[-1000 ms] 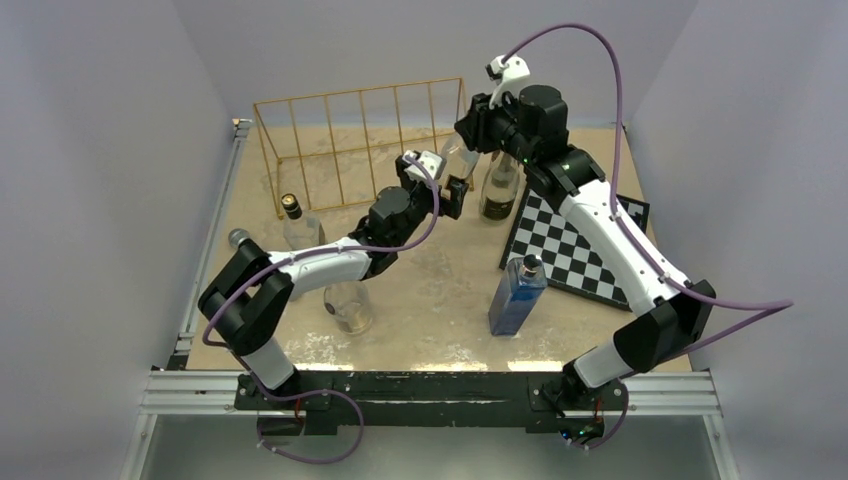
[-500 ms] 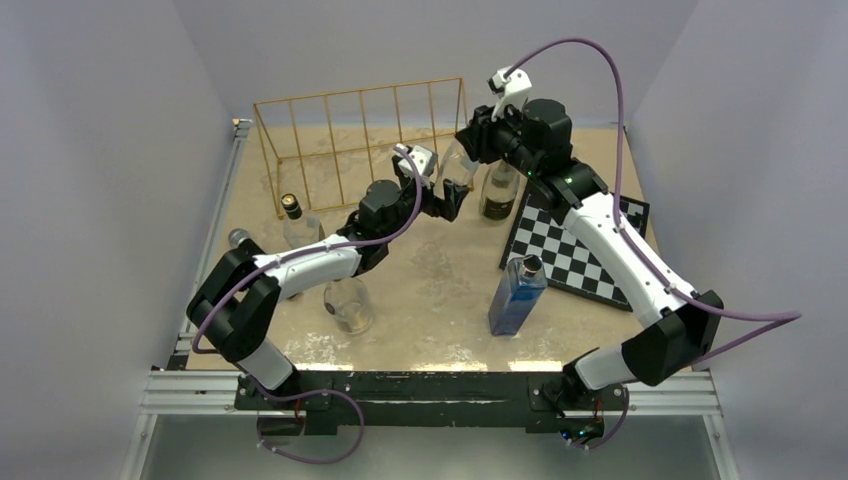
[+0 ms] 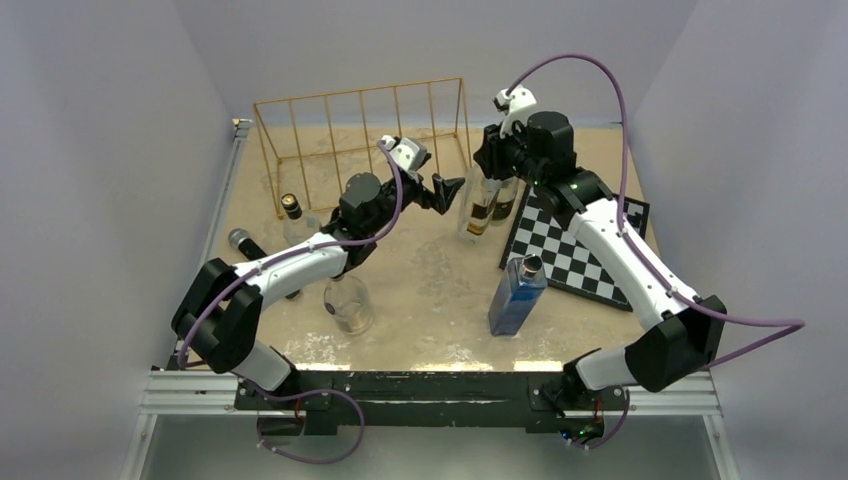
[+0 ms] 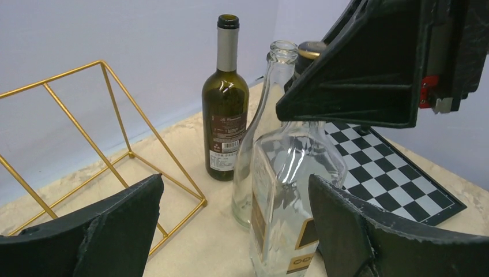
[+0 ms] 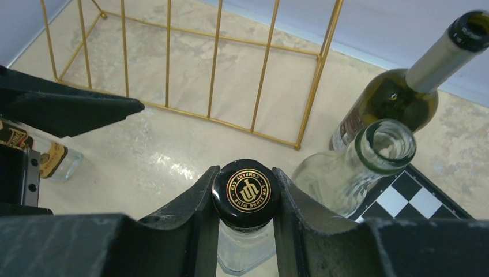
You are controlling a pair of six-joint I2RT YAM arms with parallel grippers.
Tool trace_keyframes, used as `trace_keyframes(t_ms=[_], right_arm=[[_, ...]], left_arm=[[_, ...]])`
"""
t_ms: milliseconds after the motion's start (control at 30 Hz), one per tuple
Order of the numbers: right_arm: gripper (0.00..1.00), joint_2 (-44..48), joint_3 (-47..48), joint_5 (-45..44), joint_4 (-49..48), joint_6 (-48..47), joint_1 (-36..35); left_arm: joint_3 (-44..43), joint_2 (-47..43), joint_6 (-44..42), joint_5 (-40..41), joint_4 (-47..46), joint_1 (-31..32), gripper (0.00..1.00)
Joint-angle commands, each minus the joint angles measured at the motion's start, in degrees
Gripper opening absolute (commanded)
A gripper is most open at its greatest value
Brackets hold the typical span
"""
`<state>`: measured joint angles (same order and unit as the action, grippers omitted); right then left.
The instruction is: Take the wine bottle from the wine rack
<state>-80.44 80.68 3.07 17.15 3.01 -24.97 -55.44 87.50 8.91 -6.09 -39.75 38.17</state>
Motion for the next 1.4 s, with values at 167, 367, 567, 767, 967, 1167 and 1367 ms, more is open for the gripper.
trace_keyframes(t_ms=[167, 367, 567, 767, 967, 1167, 1367], right_arm=[[0.00, 8.22, -10.42, 5.12, -16.69, -2.62, -0.23], [0.00, 11.68, -19.98, 6.84, -26.06, -8.96, -0.22], [0.31, 12.88, -23.36, 6.48, -28.28, -7.32, -0.23], [0.52, 12.35, -18.88, 4.83, -23.23, -4.88, -0.25], [0.69, 13.05, -16.07, 5.90, -20.63, -2.62, -0.24], [0.99, 16.41, -7.35, 1.86, -7.43, 4.06, -0.21], [0.99, 23.04, -3.78, -4.62, 6.76, 19.19, -0.34]], left_arm=[[-8.05, 0.47, 1.42, 7.71, 8.27, -0.76, 0.98], [-12.50, -0.40, 4.36, 10.83, 14.51, -0.83, 0.99], [-14.36, -2.59, 5.60, 12.86, 19.35, -1.13, 0.99], [-16.49, -5.07, 4.89, 13.82, 23.31, -1.26, 0.99], [-17.42, -8.62, 2.34, 15.82, 26.52, -1.26, 0.99], [-18.20, -16.11, 0.65, 15.32, 32.94, -1.21, 0.99], [-16.01, -27.04, 0.26, 13.00, 43.43, -1.24, 0.99]])
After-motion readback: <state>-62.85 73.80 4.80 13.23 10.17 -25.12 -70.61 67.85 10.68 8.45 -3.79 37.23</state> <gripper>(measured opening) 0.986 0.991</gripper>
